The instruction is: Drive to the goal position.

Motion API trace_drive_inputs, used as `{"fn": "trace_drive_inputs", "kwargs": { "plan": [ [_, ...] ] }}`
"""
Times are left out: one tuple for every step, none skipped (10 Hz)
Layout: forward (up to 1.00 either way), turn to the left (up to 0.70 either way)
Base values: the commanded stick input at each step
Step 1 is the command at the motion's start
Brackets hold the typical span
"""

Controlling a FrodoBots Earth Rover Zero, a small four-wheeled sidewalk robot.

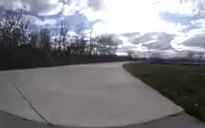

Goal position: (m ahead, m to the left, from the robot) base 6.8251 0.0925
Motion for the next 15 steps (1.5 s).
{"fn": "trace_drive_inputs", "kwargs": {
  "plan": [
    [1.0, 0.0],
    [1.0, 0.0],
    [1.0, 0.0],
    [1.0, 0.0],
    [1.0, 0.0],
    [1.0, 0.0],
    [1.0, 0.0],
    [1.0, 0.0],
    [1.0, 0.0],
    [1.0, 0.0],
    [1.0, 0.0],
    [1.0, 0.0],
    [1.0, 0.0],
    [1.0, 0.0],
    [1.0, 0.0]
  ]
}}
